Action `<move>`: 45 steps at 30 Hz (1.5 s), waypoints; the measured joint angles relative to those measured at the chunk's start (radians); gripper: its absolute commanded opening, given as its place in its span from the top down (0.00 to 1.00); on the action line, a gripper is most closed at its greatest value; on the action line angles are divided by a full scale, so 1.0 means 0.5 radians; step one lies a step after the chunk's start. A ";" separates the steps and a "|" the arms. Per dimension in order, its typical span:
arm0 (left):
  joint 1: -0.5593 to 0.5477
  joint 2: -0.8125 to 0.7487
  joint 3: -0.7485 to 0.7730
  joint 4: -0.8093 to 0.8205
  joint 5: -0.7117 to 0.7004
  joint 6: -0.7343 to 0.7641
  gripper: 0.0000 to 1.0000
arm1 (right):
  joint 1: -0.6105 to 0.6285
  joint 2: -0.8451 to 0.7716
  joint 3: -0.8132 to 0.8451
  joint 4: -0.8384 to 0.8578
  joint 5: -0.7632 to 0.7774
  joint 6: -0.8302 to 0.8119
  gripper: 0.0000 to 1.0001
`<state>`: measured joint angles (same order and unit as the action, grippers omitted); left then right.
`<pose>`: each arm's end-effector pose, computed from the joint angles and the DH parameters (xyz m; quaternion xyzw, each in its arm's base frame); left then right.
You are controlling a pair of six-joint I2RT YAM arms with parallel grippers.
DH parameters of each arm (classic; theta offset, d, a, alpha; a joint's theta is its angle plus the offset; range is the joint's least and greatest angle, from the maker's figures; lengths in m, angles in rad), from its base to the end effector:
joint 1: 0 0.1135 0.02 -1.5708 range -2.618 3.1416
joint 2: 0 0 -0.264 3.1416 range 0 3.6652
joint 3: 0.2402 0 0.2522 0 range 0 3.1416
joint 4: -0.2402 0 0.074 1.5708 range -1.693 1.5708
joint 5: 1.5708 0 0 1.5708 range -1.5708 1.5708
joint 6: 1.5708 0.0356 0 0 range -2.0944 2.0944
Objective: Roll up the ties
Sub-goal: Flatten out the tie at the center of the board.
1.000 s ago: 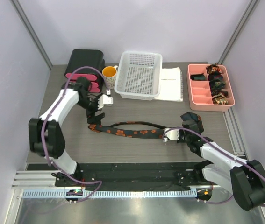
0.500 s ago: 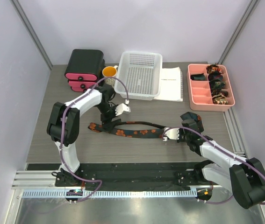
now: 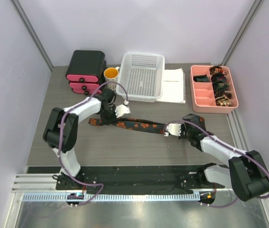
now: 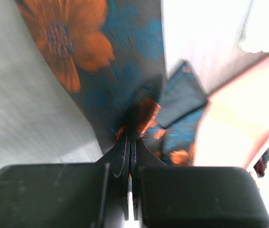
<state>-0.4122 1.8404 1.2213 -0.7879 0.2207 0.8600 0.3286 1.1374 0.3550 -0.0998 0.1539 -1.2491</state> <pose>0.3106 -0.1443 0.1674 0.5957 0.7915 -0.0890 0.1037 0.1859 0.0576 0.1386 -0.6476 0.6798 -0.2143 0.2694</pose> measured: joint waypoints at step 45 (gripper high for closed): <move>-0.085 -2.452 -1.729 0.954 0.506 0.399 0.19 | 0.374 0.501 -0.607 1.955 0.295 -0.922 0.99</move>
<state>-0.4545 0.6144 0.3569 -0.3111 0.4736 1.0595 0.5156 1.3880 0.0513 0.8776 0.3016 -1.7100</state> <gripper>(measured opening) 0.872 0.026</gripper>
